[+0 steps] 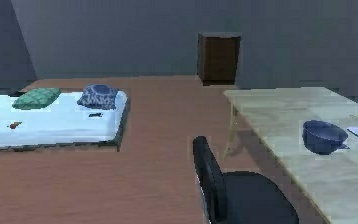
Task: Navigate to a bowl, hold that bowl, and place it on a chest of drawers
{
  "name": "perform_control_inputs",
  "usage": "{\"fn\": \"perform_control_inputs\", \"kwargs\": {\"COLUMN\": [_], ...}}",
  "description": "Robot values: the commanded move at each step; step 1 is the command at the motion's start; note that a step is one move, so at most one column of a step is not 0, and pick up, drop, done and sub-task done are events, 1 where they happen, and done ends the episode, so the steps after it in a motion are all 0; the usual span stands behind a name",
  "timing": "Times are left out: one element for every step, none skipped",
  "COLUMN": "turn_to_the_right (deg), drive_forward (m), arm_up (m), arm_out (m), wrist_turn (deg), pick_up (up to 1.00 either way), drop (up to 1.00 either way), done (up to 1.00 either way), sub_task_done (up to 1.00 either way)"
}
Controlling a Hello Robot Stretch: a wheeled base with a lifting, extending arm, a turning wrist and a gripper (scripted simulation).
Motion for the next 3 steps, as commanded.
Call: {"fn": "perform_control_inputs", "kwargs": {"turn_to_the_right": [33.0,0.0,-45.0], "drive_forward": [0.00,0.40,0.00], "arm_up": [0.00,0.00,0.00], "arm_out": [0.00,0.00,0.00], "wrist_turn": [0.0,0.0,0.0], "pick_up": [0.00,0.00,0.00], "drop": [0.00,0.00,0.00], "done": [0.00,0.00,0.00], "sub_task_done": [0.00,0.00,0.00]}}
